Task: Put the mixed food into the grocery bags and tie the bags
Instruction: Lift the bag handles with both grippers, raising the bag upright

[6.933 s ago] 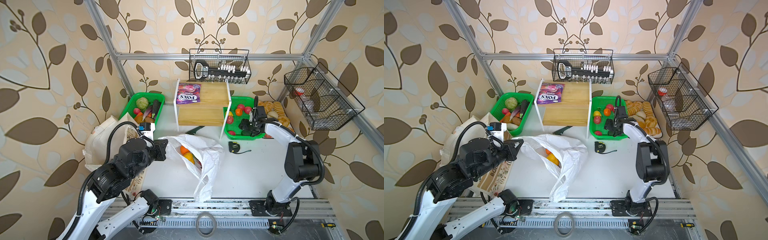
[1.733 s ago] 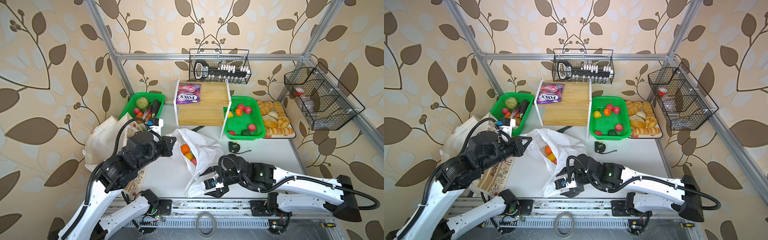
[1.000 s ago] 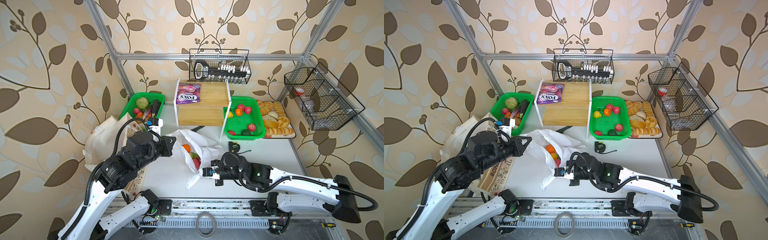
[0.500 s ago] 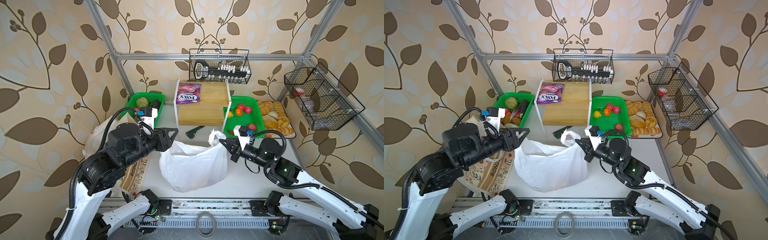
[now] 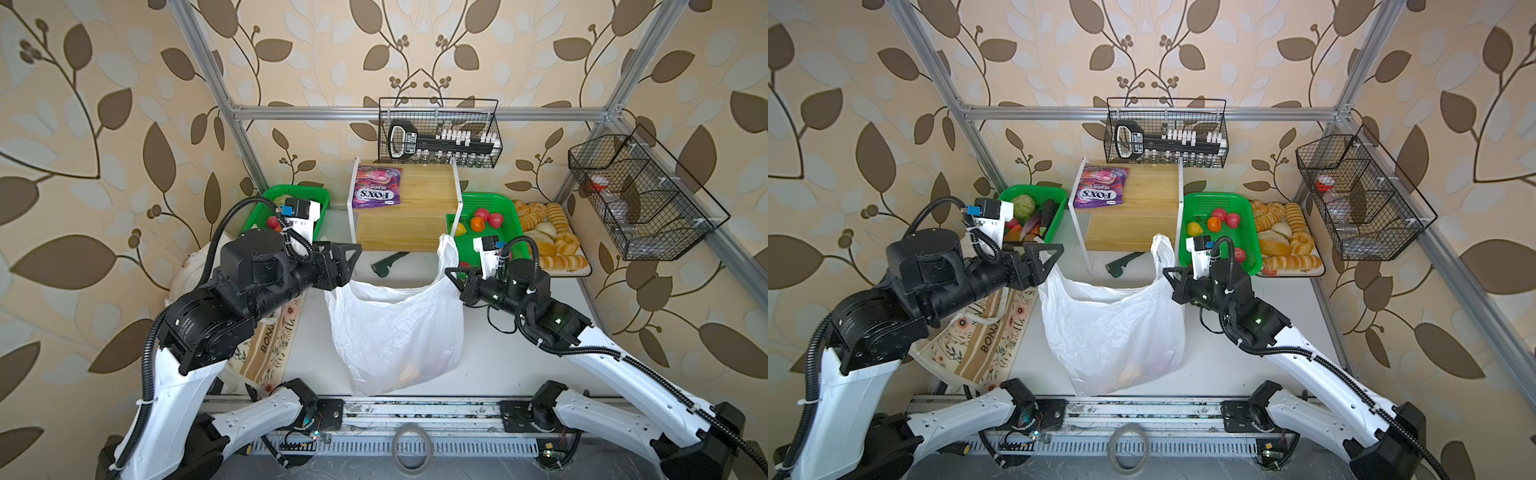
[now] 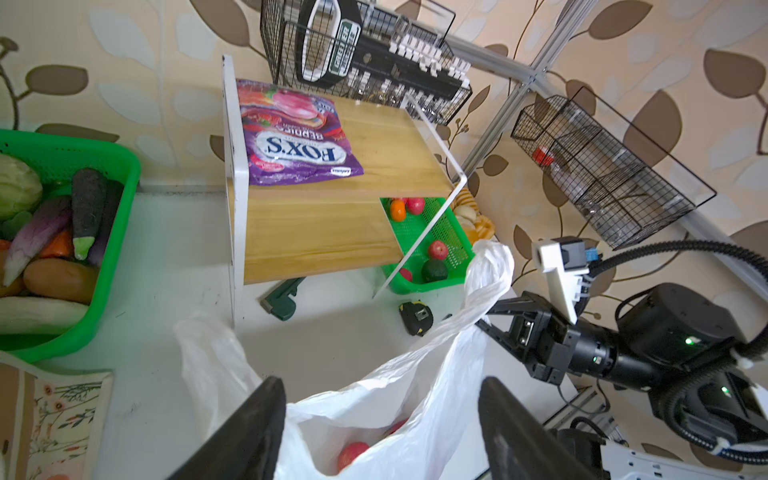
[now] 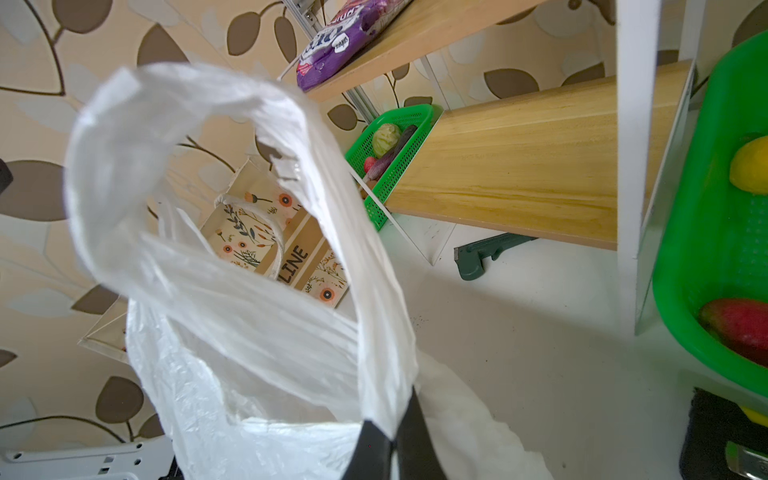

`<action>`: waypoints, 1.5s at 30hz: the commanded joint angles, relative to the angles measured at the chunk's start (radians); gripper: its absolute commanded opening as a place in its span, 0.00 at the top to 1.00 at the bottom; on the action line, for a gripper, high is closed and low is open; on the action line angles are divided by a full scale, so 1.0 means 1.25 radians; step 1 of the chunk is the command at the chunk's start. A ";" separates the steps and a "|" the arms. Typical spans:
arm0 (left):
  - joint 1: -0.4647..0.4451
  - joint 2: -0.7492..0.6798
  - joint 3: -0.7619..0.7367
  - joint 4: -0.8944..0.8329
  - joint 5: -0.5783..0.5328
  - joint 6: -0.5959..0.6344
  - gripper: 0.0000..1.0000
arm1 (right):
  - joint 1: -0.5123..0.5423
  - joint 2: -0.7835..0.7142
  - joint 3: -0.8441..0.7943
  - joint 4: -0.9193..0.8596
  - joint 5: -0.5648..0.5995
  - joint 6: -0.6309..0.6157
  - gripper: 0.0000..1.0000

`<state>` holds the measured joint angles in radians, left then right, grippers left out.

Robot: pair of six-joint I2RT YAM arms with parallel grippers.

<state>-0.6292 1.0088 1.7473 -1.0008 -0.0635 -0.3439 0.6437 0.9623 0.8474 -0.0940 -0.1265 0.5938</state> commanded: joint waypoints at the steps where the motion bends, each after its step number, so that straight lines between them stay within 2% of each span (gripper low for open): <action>1: -0.004 0.065 0.106 -0.019 -0.050 0.068 0.22 | -0.012 -0.018 0.009 -0.001 0.020 0.048 1.00; 3: -0.004 0.112 0.174 -0.050 -0.035 0.078 0.23 | -0.016 -0.024 0.012 -0.005 0.038 0.057 1.00; 4: -0.004 0.124 0.187 -0.041 0.003 0.084 0.24 | -0.017 -0.026 0.013 -0.005 0.046 0.058 1.00; 6: -0.003 0.133 0.169 0.006 0.104 0.086 0.28 | -0.018 -0.029 0.011 -0.004 0.053 0.065 1.00; 8: -0.004 0.145 0.131 0.070 0.241 0.069 0.32 | -0.018 -0.030 0.008 -0.004 0.053 0.073 1.00; 10: -0.005 0.163 0.098 0.121 0.330 0.043 0.36 | -0.018 -0.029 0.005 -0.001 0.050 0.077 1.00; 12: -0.008 0.183 0.068 0.156 0.373 0.025 0.38 | -0.018 -0.026 0.002 -0.001 0.047 0.076 1.00; 16: -0.053 0.212 0.033 0.212 0.373 0.036 0.37 | -0.017 -0.024 0.002 0.001 0.037 0.069 1.00; 20: -0.110 0.241 0.009 0.243 0.340 0.088 0.35 | -0.018 -0.022 0.002 0.015 0.019 0.055 1.00; 27: -0.121 0.293 0.009 0.273 0.288 0.119 0.38 | -0.017 -0.019 0.005 0.031 -0.012 0.033 1.00; 34: -0.121 0.338 0.026 0.275 0.264 0.149 0.59 | -0.018 -0.037 0.002 0.037 -0.043 -0.001 1.00; 38: -0.121 0.338 0.029 0.274 0.254 0.152 0.90 | -0.017 -0.048 -0.008 0.036 -0.046 -0.019 1.00; 41: -0.121 0.318 0.015 0.286 0.250 0.150 1.00 | -0.017 -0.054 -0.010 0.025 -0.081 -0.056 1.00; 42: -0.121 0.308 0.005 0.296 0.251 0.151 1.00 | -0.018 -0.056 -0.011 0.025 -0.104 -0.070 1.00; 43: -0.121 0.295 -0.009 0.306 0.252 0.156 1.00 | -0.019 -0.060 -0.013 0.030 -0.150 -0.099 0.98; 45: -0.121 0.271 -0.039 0.324 0.256 0.173 1.00 | -0.026 -0.061 -0.014 0.039 -0.244 -0.146 0.85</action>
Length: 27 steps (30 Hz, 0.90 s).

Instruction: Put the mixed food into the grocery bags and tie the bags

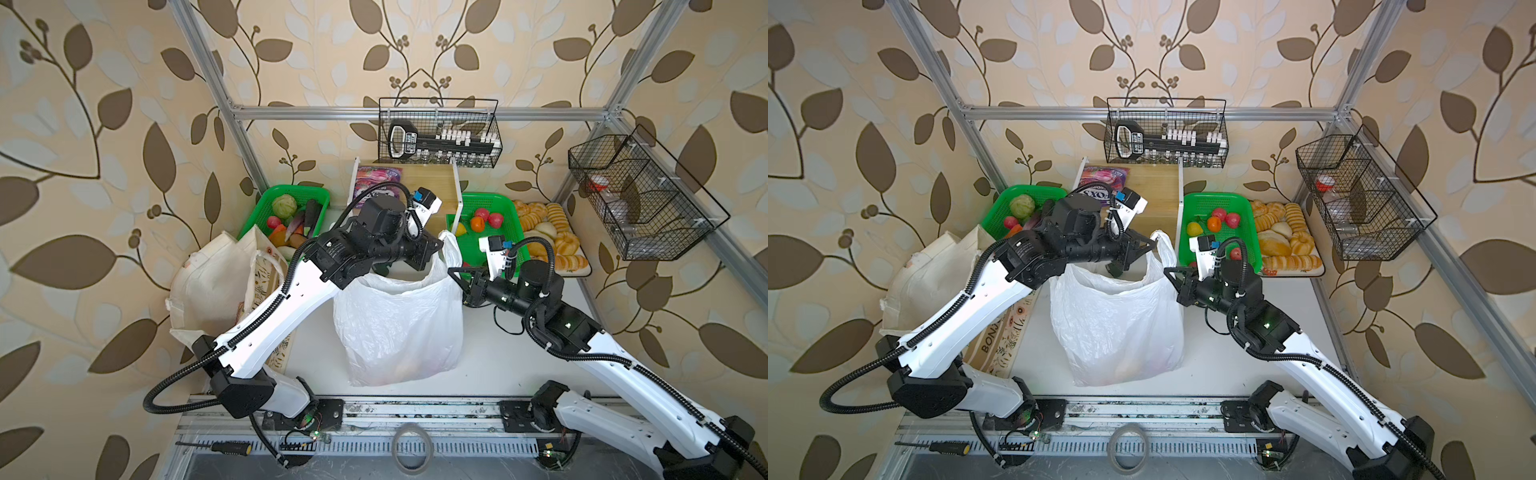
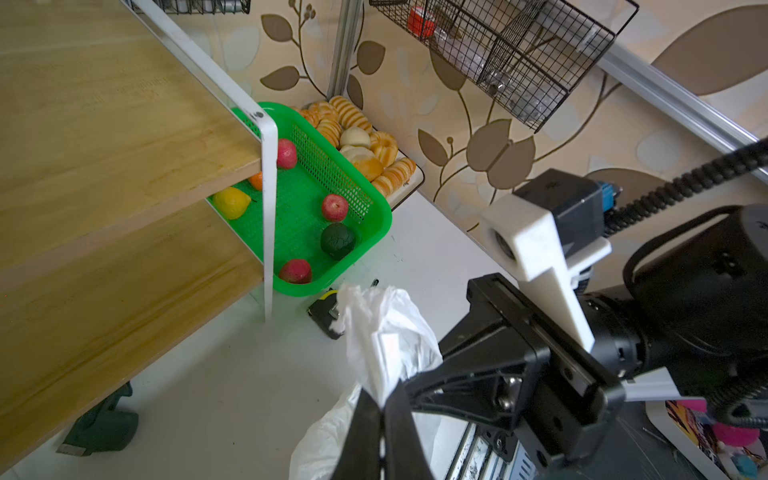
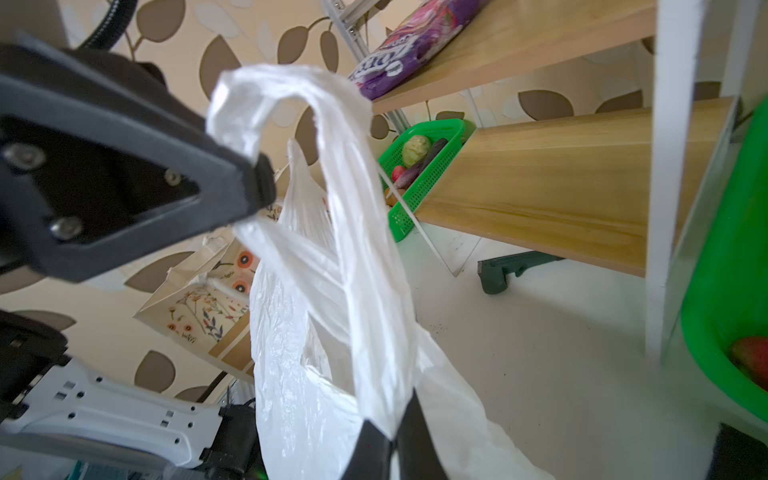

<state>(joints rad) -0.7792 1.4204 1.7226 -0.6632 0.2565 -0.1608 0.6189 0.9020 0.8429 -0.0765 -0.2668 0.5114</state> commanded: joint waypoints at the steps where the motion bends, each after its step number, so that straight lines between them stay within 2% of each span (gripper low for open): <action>1: -0.001 -0.071 -0.034 0.061 0.003 0.038 1.00 | -0.013 -0.008 -0.006 0.026 -0.193 -0.110 0.77; 3: -0.001 -0.091 -0.057 0.071 0.017 0.061 1.00 | -0.037 0.008 0.013 0.014 -0.314 -0.167 0.62; 6: -0.001 -0.121 -0.082 0.077 0.037 0.103 1.00 | -0.097 0.031 0.050 -0.026 -0.358 -0.197 0.48; 9: -0.001 -0.159 -0.114 0.102 0.027 0.136 1.00 | -0.166 0.057 0.058 0.019 -0.483 -0.200 0.31; 10: -0.001 -0.173 -0.128 0.118 0.029 0.145 1.00 | -0.180 0.070 0.069 0.025 -0.527 -0.216 0.30; 13: -0.001 -0.206 -0.165 0.165 0.040 0.164 1.00 | -0.188 0.111 0.131 -0.016 -0.558 -0.260 0.28; 16: -0.001 -0.220 -0.176 0.172 0.050 0.187 1.00 | -0.187 0.159 0.178 -0.029 -0.646 -0.308 0.25; 21: -0.001 -0.231 -0.191 0.188 0.090 0.239 1.00 | -0.178 0.239 0.226 -0.025 -0.661 -0.327 0.22; 24: -0.001 -0.237 -0.211 0.224 0.096 0.239 1.00 | -0.151 0.280 0.254 -0.032 -0.708 -0.352 0.22; 27: -0.001 -0.231 -0.212 0.238 0.119 0.227 1.00 | -0.117 0.316 0.283 -0.065 -0.699 -0.406 0.21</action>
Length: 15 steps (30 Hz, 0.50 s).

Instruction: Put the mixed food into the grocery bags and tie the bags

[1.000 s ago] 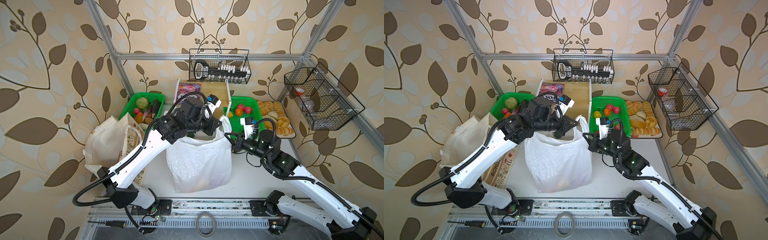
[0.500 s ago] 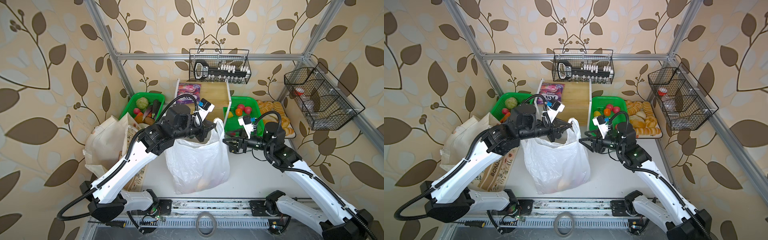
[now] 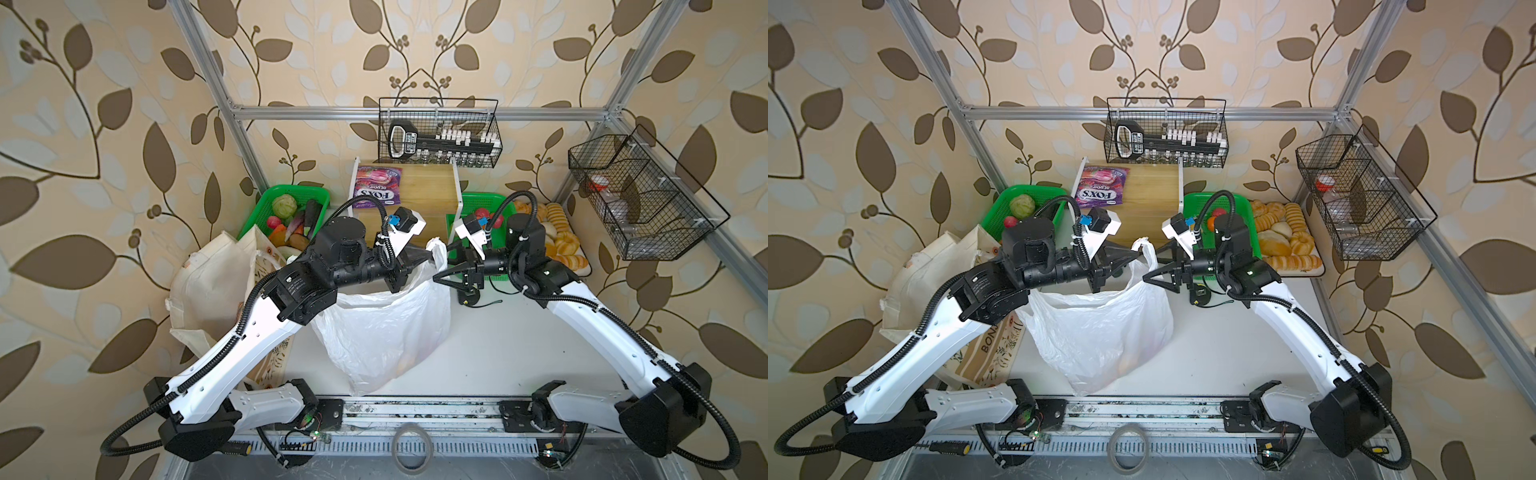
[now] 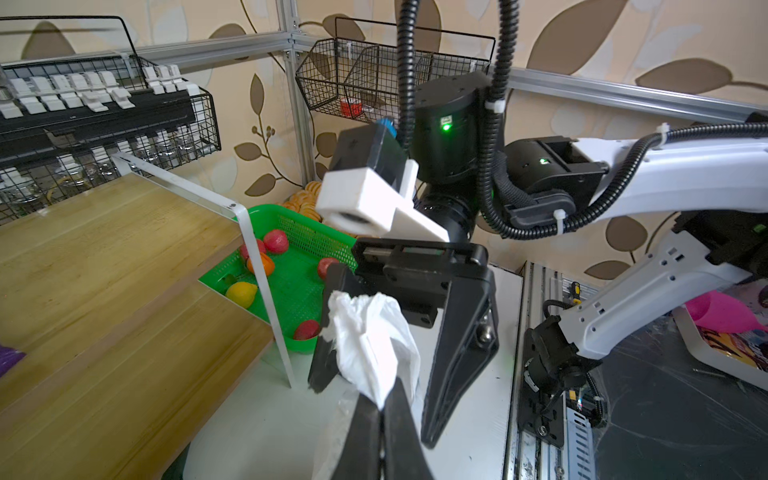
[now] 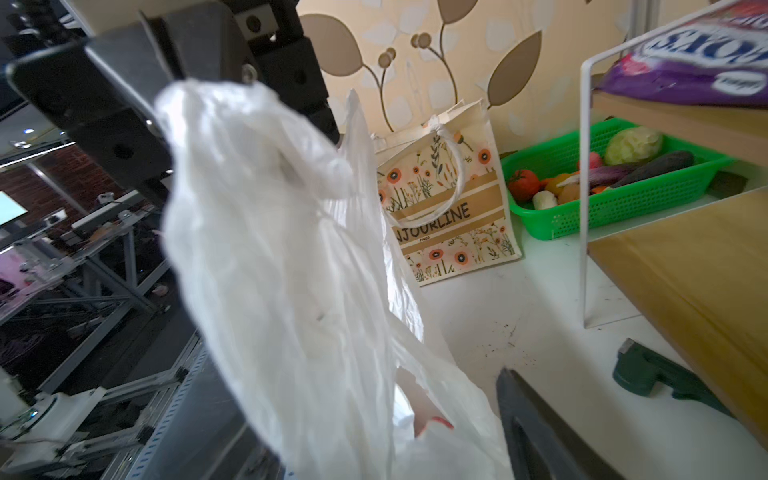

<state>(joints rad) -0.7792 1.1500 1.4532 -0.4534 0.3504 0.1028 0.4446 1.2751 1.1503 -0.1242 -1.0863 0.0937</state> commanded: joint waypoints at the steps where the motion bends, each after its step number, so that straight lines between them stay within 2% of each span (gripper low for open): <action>1: -0.001 -0.011 0.005 0.073 0.057 0.014 1.00 | 0.029 0.026 0.037 -0.017 -0.046 -0.073 0.21; 7: -0.001 -0.002 0.016 0.099 0.078 -0.010 1.00 | 0.044 0.044 0.024 0.027 -0.042 -0.063 0.23; 9: -0.001 -0.002 0.013 0.120 0.079 -0.020 1.00 | 0.045 0.031 0.005 0.050 -0.039 -0.060 0.26; 11: -0.001 0.000 0.011 0.133 0.075 -0.028 1.00 | 0.044 0.019 -0.015 0.076 -0.040 -0.052 0.36; 14: -0.001 0.008 0.014 0.119 0.038 -0.037 1.00 | 0.044 -0.001 -0.037 0.111 -0.018 -0.012 0.62; 15: -0.001 0.010 0.015 0.115 0.023 -0.044 1.00 | 0.044 -0.010 -0.045 0.122 -0.004 0.004 0.67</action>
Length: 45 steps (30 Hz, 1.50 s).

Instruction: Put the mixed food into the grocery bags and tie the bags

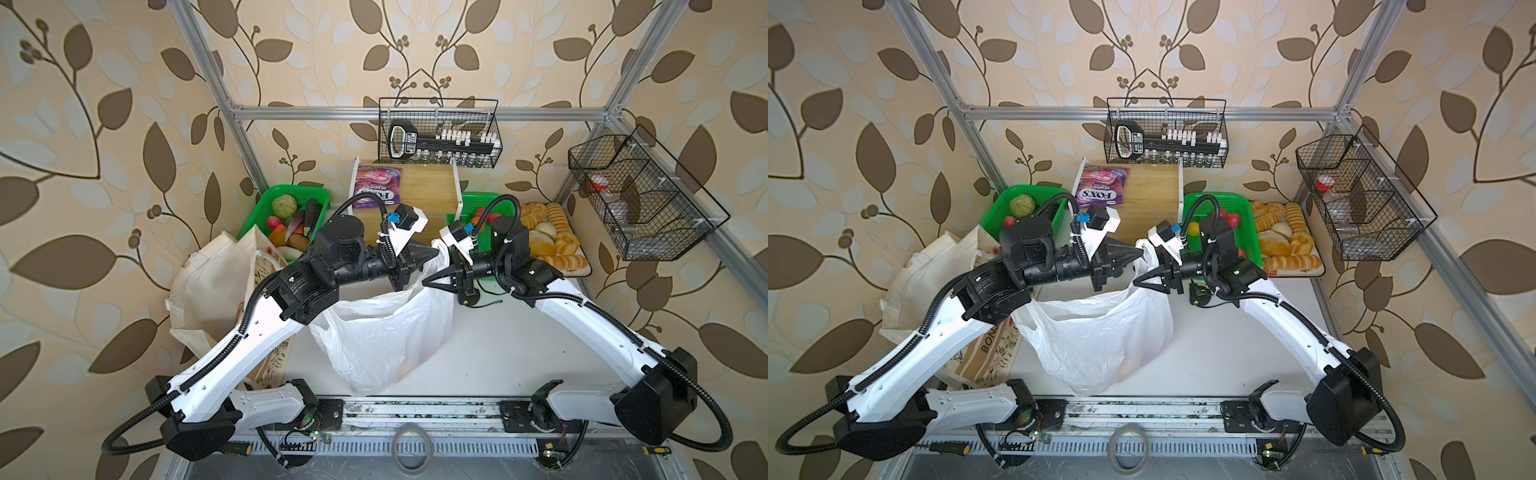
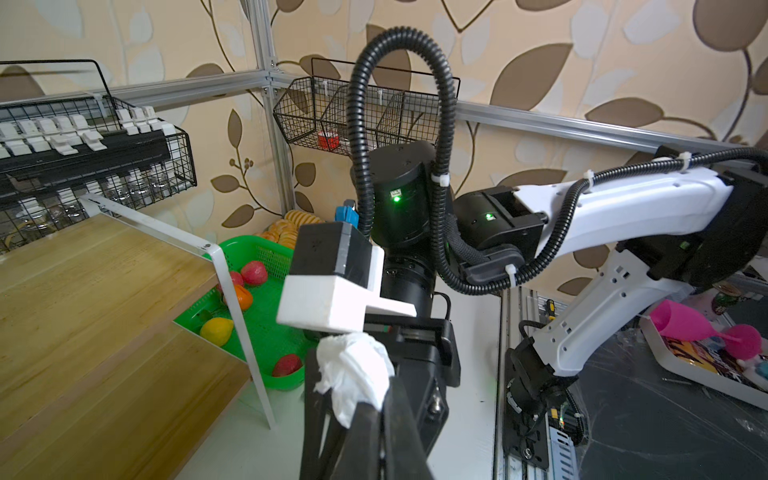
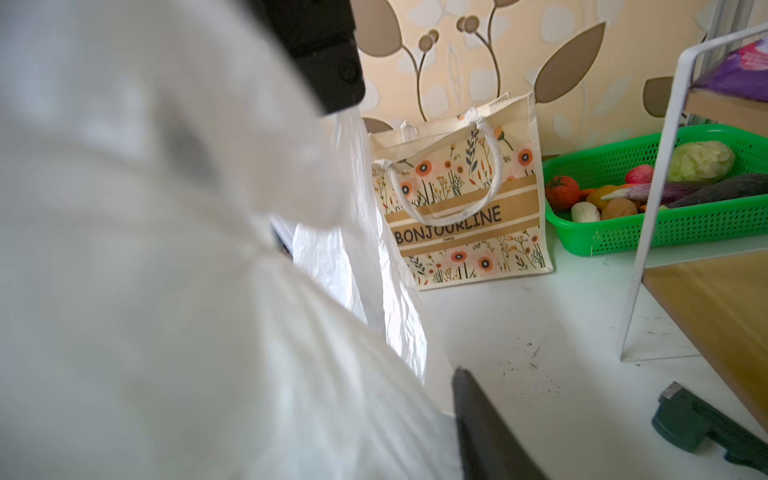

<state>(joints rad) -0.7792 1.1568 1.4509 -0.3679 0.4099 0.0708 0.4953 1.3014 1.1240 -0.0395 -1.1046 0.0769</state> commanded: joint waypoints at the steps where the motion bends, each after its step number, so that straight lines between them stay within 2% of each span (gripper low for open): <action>1: -0.001 0.006 0.018 0.040 -0.040 -0.026 1.00 | 0.005 -0.042 -0.037 0.069 0.032 0.032 0.72; 4: -0.001 0.010 0.021 0.035 -0.075 -0.065 0.92 | 0.019 -0.085 -0.084 0.111 0.128 0.046 0.87; 5: -0.001 0.011 0.024 0.031 -0.089 -0.086 0.84 | 0.024 -0.100 -0.106 0.136 0.171 0.058 0.92; 10: -0.001 0.006 0.019 0.053 -0.134 -0.231 0.44 | 0.062 -0.158 -0.180 0.213 0.376 0.102 0.98; 13: -0.003 0.001 0.008 0.077 -0.142 -0.328 0.37 | 0.092 -0.186 -0.210 0.226 0.495 0.103 1.00; 16: -0.008 0.000 0.007 0.070 -0.160 -0.371 0.34 | 0.105 -0.203 -0.246 0.280 0.524 0.121 1.00; 18: -0.011 0.000 0.012 0.050 -0.192 -0.395 0.35 | 0.113 -0.210 -0.251 0.281 0.543 0.123 1.00; 21: -0.020 0.007 0.007 0.069 -0.176 -0.417 0.37 | 0.120 -0.215 -0.251 0.273 0.554 0.117 1.00; 26: -0.065 0.025 0.016 0.073 -0.172 -0.382 0.36 | 0.131 -0.213 -0.252 0.273 0.566 0.123 1.00; 31: -0.071 0.049 0.036 0.032 -0.234 -0.387 0.40 | 0.137 -0.217 -0.253 0.267 0.565 0.118 0.99; 36: -0.072 0.054 0.030 0.063 -0.253 -0.422 0.58 | 0.138 -0.223 -0.255 0.247 0.550 0.105 0.98; 39: -0.072 0.049 0.023 0.090 -0.267 -0.430 0.75 | 0.138 -0.228 -0.259 0.232 0.524 0.096 0.97; 40: -0.072 0.047 0.022 0.096 -0.267 -0.430 0.86 | 0.138 -0.232 -0.260 0.223 0.504 0.088 0.94; 41: -0.072 0.045 0.022 0.101 -0.256 -0.422 0.95 | 0.138 -0.238 -0.260 0.214 0.472 0.081 0.90; 42: -0.072 0.042 0.021 0.106 -0.236 -0.402 0.99 | 0.138 -0.243 -0.259 0.206 0.425 0.067 0.85; 43: -0.072 0.037 0.021 0.107 -0.218 -0.382 1.00 | 0.138 -0.249 -0.256 0.193 0.390 0.051 0.80; 45: -0.072 0.023 0.016 0.093 -0.197 -0.325 1.00 | 0.131 -0.265 -0.243 0.135 0.334 0.013 0.63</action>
<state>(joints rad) -0.8646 1.2362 1.4574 -0.3092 0.1284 -0.4206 0.6617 1.0054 0.8158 0.2108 -0.5396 0.1707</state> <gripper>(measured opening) 0.050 0.315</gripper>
